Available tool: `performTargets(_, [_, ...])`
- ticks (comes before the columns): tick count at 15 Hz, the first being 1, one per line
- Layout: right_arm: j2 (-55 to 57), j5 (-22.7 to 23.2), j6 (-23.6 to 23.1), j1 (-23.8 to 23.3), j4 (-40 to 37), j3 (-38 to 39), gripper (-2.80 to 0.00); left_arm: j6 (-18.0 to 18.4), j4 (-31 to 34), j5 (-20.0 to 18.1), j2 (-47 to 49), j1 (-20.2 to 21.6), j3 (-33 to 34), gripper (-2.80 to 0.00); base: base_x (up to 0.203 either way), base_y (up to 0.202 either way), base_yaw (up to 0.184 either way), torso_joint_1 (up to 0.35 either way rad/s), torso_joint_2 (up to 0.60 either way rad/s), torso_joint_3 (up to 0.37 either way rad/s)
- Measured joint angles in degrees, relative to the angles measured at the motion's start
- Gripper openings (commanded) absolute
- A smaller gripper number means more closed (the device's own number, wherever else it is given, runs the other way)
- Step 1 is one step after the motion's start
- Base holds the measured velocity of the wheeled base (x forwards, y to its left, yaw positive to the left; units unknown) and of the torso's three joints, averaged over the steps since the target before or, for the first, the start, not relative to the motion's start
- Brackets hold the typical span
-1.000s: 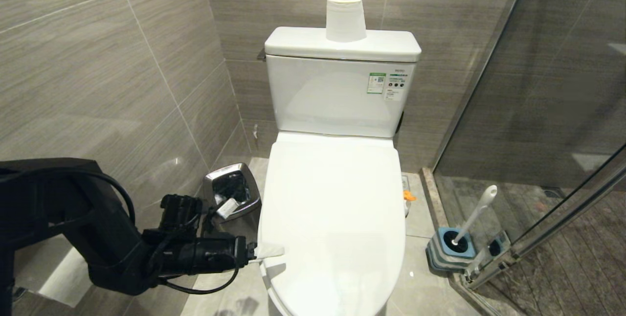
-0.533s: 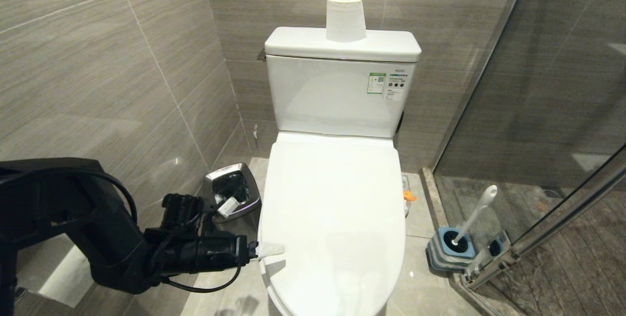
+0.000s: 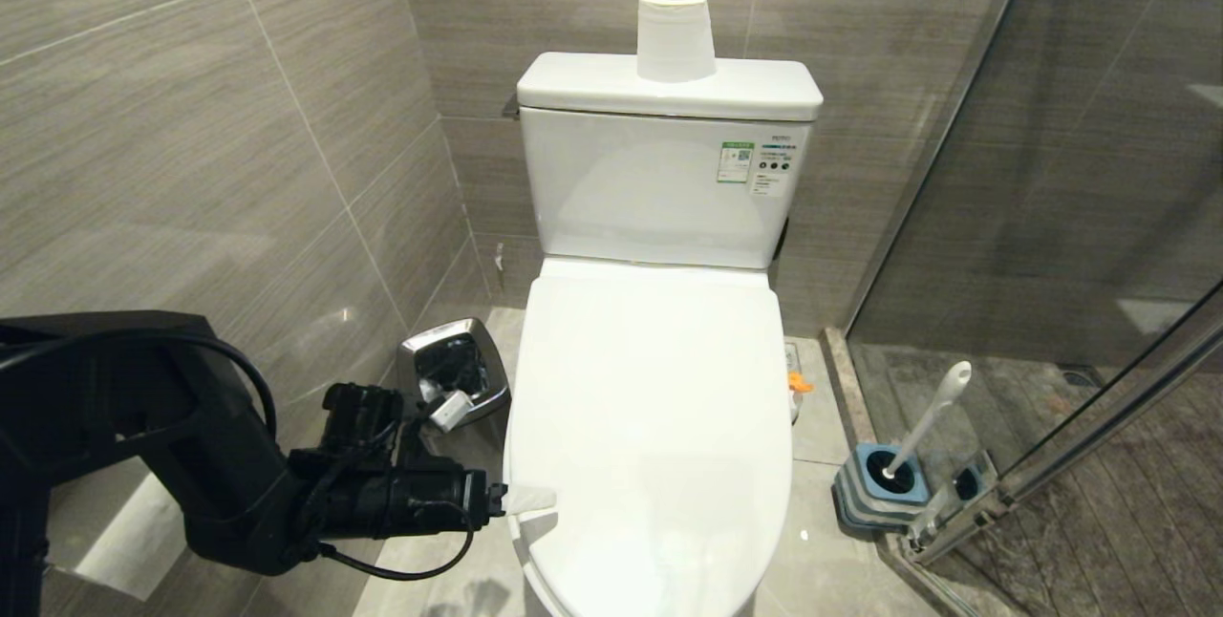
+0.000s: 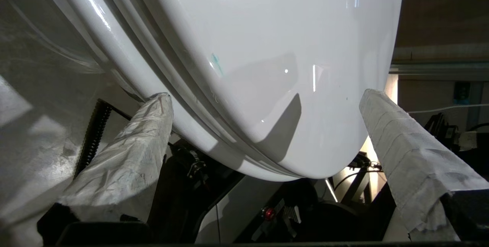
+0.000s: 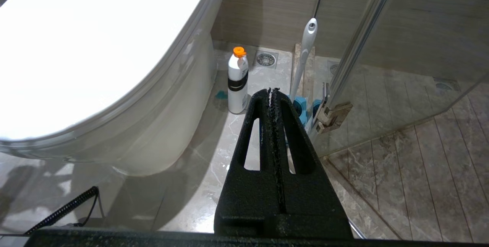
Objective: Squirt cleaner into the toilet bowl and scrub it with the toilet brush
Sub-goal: Use the left hand to lift the toilet lid slightly
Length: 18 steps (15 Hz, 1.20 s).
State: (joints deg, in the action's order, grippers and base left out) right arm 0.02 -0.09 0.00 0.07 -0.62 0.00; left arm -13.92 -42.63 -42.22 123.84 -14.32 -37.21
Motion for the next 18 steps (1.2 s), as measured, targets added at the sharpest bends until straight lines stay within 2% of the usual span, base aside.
performTargets(2, [0.00,-0.02,0.02,0.00,0.02,0.00,-2.80,1.37,-0.09,0.45,0.26,-0.06,0.02,0.00,0.000,0.000,0.000,0.000,0.00,0.000])
performTargets(18, [0.00,0.01,0.00,0.00,0.00,0.00,-2.80,4.23,0.05,2.69,0.16,-4.14,1.10,0.00,0.000,0.000,0.000,0.000,0.00,0.000])
